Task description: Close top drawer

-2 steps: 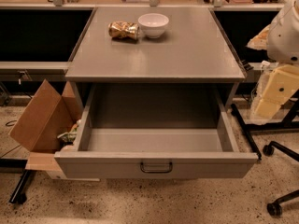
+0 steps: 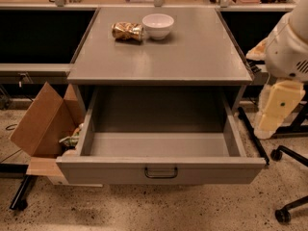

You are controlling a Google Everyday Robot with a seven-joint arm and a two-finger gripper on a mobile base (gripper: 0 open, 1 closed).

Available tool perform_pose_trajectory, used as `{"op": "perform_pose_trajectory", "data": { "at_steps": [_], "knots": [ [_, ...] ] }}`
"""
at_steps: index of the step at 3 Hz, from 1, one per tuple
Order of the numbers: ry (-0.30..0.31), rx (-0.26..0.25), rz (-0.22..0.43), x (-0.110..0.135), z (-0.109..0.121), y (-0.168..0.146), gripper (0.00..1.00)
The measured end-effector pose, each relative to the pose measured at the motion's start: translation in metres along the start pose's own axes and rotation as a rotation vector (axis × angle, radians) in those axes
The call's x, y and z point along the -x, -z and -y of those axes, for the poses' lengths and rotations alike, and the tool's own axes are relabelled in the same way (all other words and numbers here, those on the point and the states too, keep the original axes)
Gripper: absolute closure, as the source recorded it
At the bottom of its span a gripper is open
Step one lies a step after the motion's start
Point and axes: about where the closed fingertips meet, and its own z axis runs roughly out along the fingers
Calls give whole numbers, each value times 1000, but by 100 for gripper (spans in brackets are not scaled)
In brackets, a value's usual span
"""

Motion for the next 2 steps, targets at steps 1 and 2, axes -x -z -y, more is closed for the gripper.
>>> {"op": "perform_pose_trajectory", "data": {
  "at_steps": [1, 2],
  "knots": [
    [152, 76, -67, -11, -37, -75, 4],
    [211, 144, -93, -24, -69, -128, 27]
  ]
}}
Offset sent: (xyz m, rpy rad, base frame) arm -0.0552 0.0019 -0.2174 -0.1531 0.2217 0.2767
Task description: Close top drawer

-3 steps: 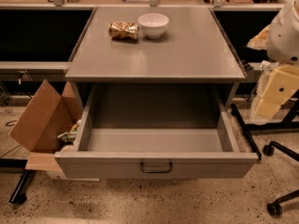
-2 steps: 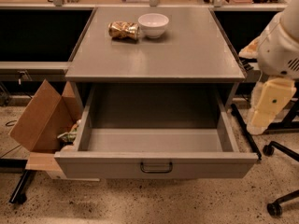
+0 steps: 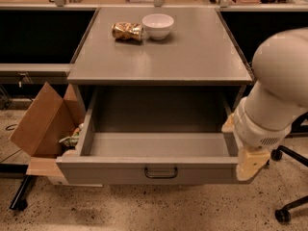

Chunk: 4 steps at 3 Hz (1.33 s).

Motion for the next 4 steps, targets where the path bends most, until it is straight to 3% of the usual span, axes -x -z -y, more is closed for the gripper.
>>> {"op": "perform_pose_trajectory", "data": {
  "at_steps": [2, 3, 4],
  "knots": [
    [18, 83, -15, -18, -39, -107, 73],
    [3, 79, -7, -18, -39, -144, 96],
    [-42, 48, 19, -14, -25, -172, 100]
  ]
}}
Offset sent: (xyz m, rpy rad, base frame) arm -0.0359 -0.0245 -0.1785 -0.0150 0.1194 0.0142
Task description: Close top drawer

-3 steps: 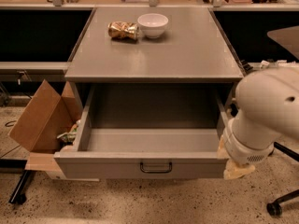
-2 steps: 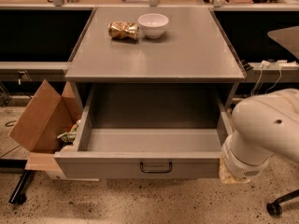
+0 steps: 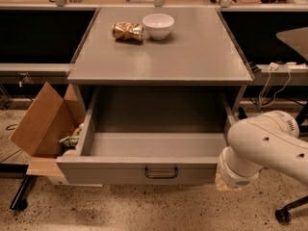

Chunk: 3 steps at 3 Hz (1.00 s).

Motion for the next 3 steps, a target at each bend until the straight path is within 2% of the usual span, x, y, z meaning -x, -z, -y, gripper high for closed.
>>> {"op": "perform_pose_trajectory", "data": {
  "at_steps": [1, 3],
  "knots": [
    [-5, -8, 5, 1, 2, -1, 82],
    [-5, -8, 5, 1, 2, -1, 35]
  ]
}}
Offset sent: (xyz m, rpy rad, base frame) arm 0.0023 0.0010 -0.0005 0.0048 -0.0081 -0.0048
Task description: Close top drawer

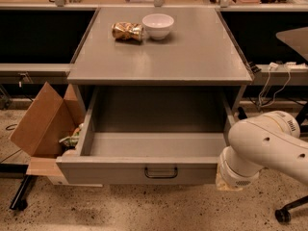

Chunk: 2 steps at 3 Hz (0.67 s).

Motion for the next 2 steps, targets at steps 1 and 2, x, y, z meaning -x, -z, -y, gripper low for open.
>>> {"op": "perform_pose_trajectory", "data": {
  "at_steps": [1, 2],
  "knots": [
    [0, 0, 0, 0, 0, 0, 11],
    [31, -11, 7, 3, 11, -1, 0]
  ]
}}
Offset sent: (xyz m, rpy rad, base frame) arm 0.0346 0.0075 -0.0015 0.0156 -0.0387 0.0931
